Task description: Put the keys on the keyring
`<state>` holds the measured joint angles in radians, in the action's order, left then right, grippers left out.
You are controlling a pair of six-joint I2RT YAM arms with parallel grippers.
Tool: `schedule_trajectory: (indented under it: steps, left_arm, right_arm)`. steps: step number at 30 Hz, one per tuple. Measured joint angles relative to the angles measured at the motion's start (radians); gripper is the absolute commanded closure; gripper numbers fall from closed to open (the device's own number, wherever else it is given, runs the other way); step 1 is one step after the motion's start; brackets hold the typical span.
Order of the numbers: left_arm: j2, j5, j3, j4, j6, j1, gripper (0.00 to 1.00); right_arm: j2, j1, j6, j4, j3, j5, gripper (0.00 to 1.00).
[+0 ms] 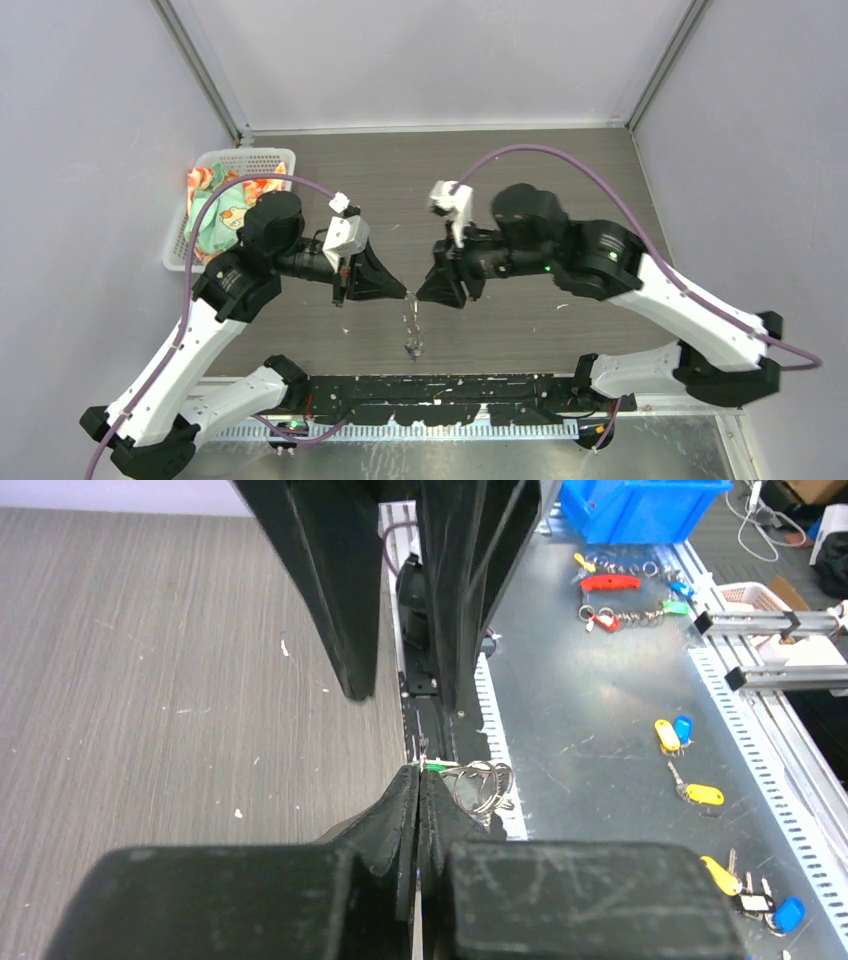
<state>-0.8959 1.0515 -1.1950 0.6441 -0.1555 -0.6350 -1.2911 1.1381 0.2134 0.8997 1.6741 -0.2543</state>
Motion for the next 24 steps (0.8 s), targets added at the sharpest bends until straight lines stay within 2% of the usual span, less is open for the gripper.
schedule_trajectory:
  steps: [5,9,15,21,24]
  left_arm:
    - [0.027,-0.002,0.009,-0.115,0.116,0.0,1.0]
    - [0.039,-0.001,0.021,-0.224,0.224,0.0,1.0]
    - [0.041,0.003,0.029,-0.323,0.327,0.0,1.0]
    - [0.045,0.01,0.032,-0.35,0.356,0.0,1.0]
    - [0.051,0.015,0.037,-0.357,0.359,0.0,1.0]
  right_arm:
    - [0.232,-0.018,0.091,-0.193,-0.208,0.02,0.54]
    - [0.313,-0.018,0.156,-0.308,-0.314,0.022,0.57]
    - [0.318,-0.018,0.22,-0.422,-0.405,0.023,0.6]
    - [0.305,-0.018,0.249,-0.466,-0.42,0.026,0.72]
    - [0.303,-0.018,0.26,-0.486,-0.422,0.026,0.82]
